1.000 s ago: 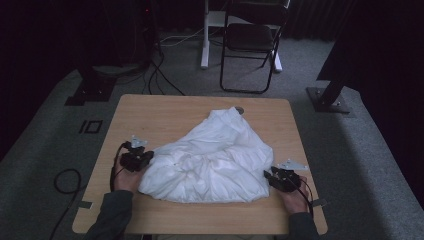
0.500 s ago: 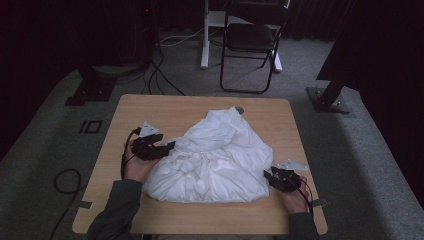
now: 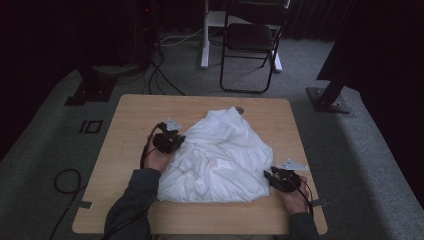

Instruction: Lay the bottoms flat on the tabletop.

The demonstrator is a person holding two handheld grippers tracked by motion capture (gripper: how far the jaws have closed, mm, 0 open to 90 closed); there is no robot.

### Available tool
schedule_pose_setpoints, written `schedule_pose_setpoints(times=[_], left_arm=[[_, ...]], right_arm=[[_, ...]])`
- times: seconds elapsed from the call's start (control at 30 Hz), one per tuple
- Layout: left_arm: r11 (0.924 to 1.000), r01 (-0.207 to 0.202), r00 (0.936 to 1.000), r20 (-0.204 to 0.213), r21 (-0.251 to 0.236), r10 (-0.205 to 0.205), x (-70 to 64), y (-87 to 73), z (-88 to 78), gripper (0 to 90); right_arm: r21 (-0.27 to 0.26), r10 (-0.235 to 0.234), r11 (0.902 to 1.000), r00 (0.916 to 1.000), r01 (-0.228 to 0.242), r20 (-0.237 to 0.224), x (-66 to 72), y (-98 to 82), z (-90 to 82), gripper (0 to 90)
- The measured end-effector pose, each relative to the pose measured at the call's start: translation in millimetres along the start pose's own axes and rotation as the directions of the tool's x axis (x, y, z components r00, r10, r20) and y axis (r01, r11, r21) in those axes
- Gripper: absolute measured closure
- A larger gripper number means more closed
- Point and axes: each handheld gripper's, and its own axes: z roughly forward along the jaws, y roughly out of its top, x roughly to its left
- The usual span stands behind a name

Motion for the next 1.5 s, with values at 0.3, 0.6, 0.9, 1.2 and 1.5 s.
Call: schedule_pose_setpoints(times=[0.3, 0.6, 0.9, 1.2, 1.5], left_arm=[[0.8706, 0.484, 0.8315, -0.264, -0.089, -0.489, 107.6, -58.6, -27.2, 73.2], [0.9171, 0.397, 0.9012, -0.174, -0.033, -0.397, 95.7, -69.1, -27.0, 57.3], [0.9512, 0.305, 0.9512, -0.035, -0.05, -0.306, 50.3, -84.1, -44.1, 51.2], [0.9601, 0.265, 0.9643, 0.025, -0.09, -0.264, 15.0, -96.5, -67.2, 45.4], [0.9829, 0.175, 0.9835, 0.037, 0.059, -0.177, -12.8, -96.2, -21.2, 35.4]], right_arm=[[0.0, 0.001, 1.0, 1.0, -0.001, 0.0, 0.0, 0.0, -0.1, 58.1], [0.004, 0.0, 1.0, 1.0, 0.0, 0.001, 0.1, 0.7, 0.0, 57.6], [-0.02, -0.045, 0.9988, 0.999, 0.045, 0.006, 17.5, 12.5, -14.6, 53.7], [-0.079, -0.109, 0.9918, 0.9876, 0.101, -0.113, 60.8, 34.1, -22.4, 39.6], [0.007, -0.121, 0.9923, 0.9817, 0.124, -0.146, 94.8, 52.3, 19.0, 17.3]])
